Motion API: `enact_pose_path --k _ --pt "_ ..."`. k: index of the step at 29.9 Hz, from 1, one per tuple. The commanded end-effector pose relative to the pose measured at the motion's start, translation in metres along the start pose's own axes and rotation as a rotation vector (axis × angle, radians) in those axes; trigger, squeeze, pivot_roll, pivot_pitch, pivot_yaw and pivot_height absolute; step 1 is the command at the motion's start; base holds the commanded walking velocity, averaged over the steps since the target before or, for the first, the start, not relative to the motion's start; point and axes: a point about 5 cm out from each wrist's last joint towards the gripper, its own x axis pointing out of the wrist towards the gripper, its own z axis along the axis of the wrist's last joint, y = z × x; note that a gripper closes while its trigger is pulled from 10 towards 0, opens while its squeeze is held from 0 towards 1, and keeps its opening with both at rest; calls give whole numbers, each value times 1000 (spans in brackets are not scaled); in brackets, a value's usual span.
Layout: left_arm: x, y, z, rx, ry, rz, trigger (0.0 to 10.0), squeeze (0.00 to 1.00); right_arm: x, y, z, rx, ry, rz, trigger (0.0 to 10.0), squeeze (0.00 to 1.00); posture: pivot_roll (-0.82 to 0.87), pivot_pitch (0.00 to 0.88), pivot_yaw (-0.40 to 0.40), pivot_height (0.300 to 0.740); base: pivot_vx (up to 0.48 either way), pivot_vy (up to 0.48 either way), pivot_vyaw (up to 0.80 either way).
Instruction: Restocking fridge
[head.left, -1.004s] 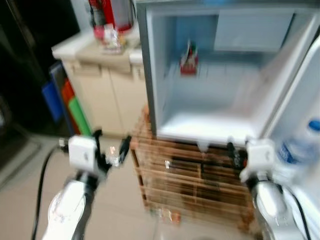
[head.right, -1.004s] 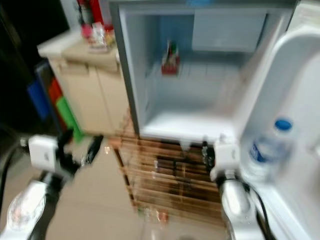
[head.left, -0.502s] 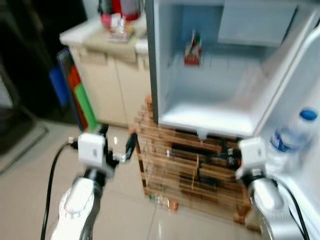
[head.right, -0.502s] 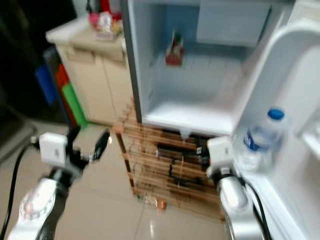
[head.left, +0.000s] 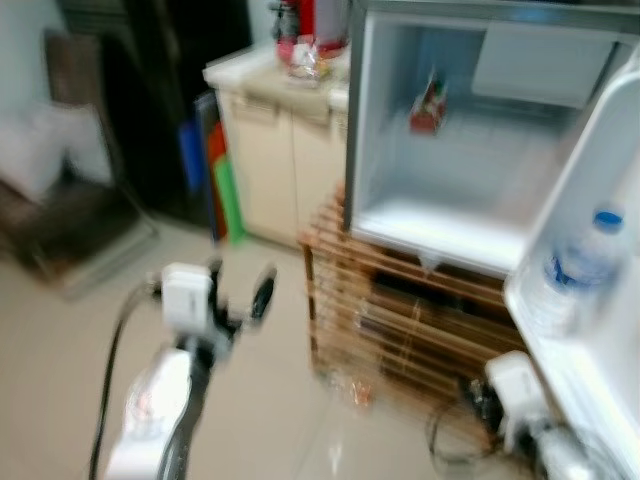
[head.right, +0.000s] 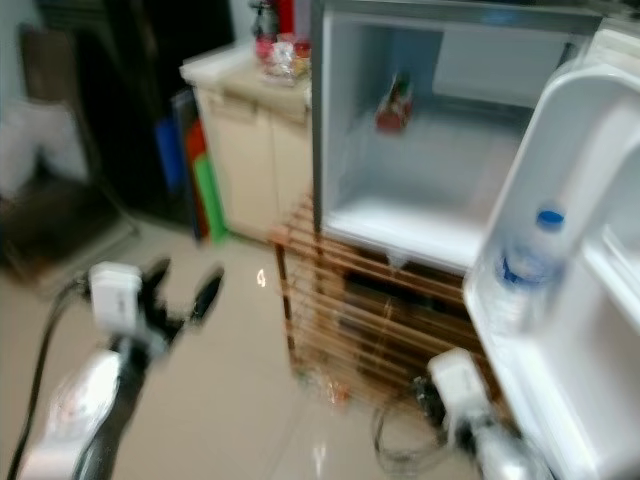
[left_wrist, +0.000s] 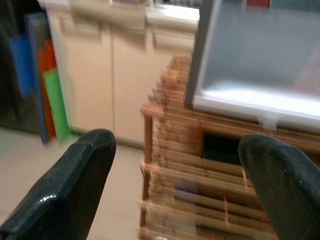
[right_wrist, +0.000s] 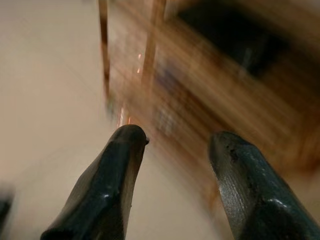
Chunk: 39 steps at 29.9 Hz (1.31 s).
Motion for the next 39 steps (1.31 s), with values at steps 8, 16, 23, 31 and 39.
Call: enact_pose_path --k 8,16,23,31,39 --pt "16 30 -64 15 501 45 10000 0 -50 -16 -120 -165 680 80 10000 0 -237 0 69 740 0 0 0" --pt "20 47 -88 36 658 107 10000 0 -77 -95 -118 -204 867 -318 10000 0 -279 0 108 740 0 0 0" --pt "-11 61 -129 -5 861 153 10000 0 -94 -161 -81 -376 881 -584 10000 0 -293 0 131 740 0 0 0" --pt "-34 69 -148 -24 927 198 10000 0 -102 -205 -38 -359 786 -737 10000 0 -284 0 115 740 0 0 0" --pt "-55 79 -161 -16 947 253 10000 0 -95 -182 -61 -190 806 -656 10000 0 -265 0 100 740 0 0 0"
